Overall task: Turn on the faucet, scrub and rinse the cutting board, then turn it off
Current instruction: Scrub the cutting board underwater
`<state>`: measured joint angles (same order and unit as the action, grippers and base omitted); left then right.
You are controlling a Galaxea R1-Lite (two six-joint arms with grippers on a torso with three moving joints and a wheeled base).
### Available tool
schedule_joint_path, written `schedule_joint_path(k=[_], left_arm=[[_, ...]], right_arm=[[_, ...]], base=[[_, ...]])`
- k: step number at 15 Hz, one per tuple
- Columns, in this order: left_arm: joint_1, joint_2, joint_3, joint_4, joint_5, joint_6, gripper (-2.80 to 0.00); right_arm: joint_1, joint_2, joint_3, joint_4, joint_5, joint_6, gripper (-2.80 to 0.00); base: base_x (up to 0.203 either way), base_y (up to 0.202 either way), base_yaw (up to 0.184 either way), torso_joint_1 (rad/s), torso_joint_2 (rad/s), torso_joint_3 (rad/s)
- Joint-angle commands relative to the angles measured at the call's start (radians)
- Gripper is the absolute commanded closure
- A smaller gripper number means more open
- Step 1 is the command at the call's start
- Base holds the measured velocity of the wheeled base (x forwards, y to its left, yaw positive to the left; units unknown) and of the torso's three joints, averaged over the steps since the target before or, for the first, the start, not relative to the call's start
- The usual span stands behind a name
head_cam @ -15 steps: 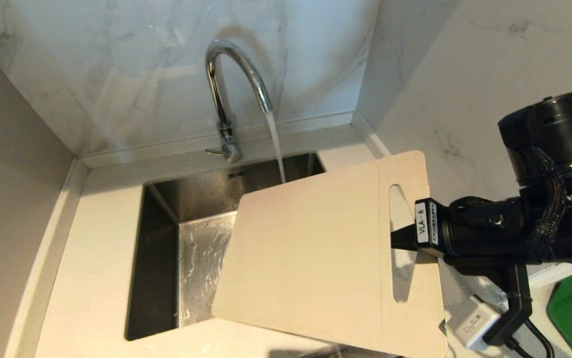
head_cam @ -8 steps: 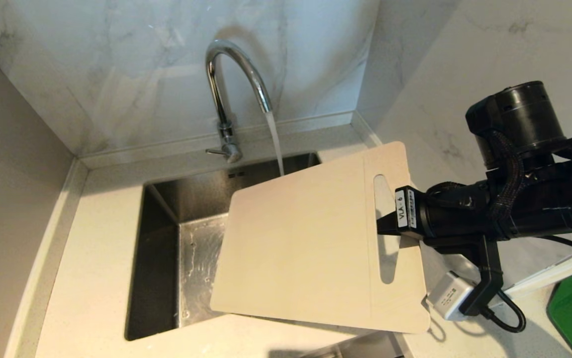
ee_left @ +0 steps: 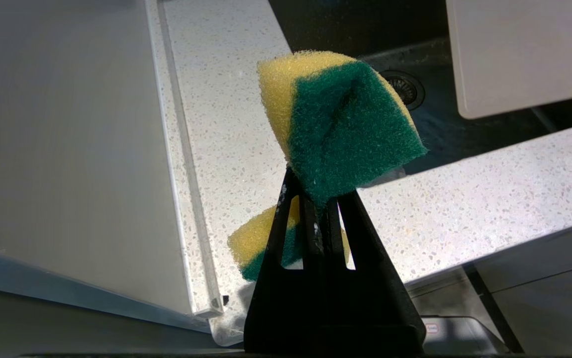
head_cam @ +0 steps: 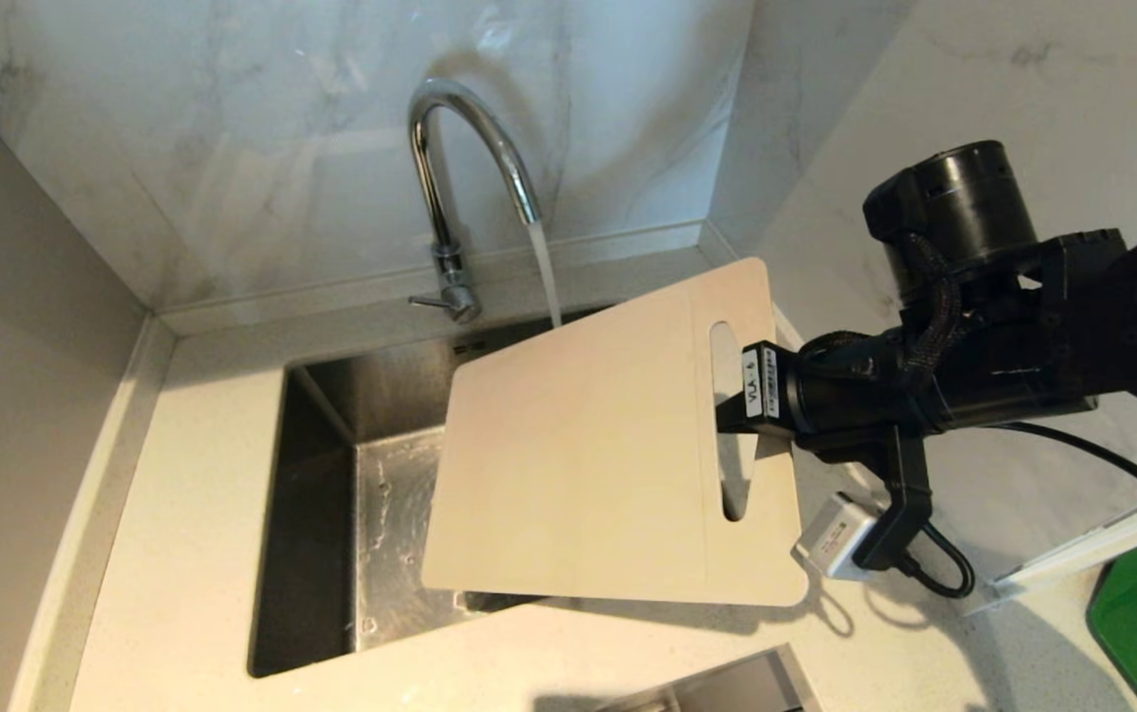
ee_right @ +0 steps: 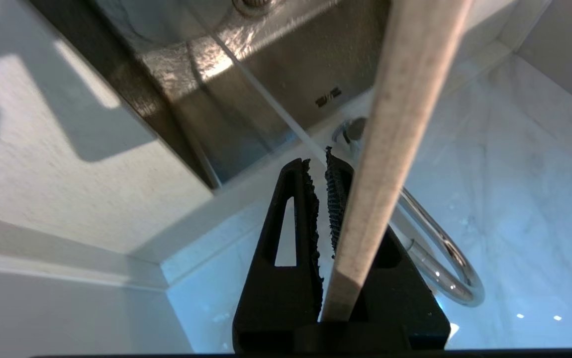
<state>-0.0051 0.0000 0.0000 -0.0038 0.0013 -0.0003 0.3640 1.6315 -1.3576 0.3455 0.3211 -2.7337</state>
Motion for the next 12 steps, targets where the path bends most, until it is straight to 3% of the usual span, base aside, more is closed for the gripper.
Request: schedule_joint_path(k=[1,12], left_arm=[[-0.001,-0.002,0.0,-0.001,0.0,-0.001,0.0],[0.001,-0.003,0.0,-0.001,0.0,-0.001,0.0]], right_arm=[[0.003,0.052,-0.033,0.003,-0.006,-0.024,0.0],[0.003,0.195,-0.124,-0.099,-0.017,-0.026,0.0]], base=[[0.0,0.0,0.0,0.0,0.0,0.0],[0.0,0.0,0.0,0.0,0.0,0.0]])
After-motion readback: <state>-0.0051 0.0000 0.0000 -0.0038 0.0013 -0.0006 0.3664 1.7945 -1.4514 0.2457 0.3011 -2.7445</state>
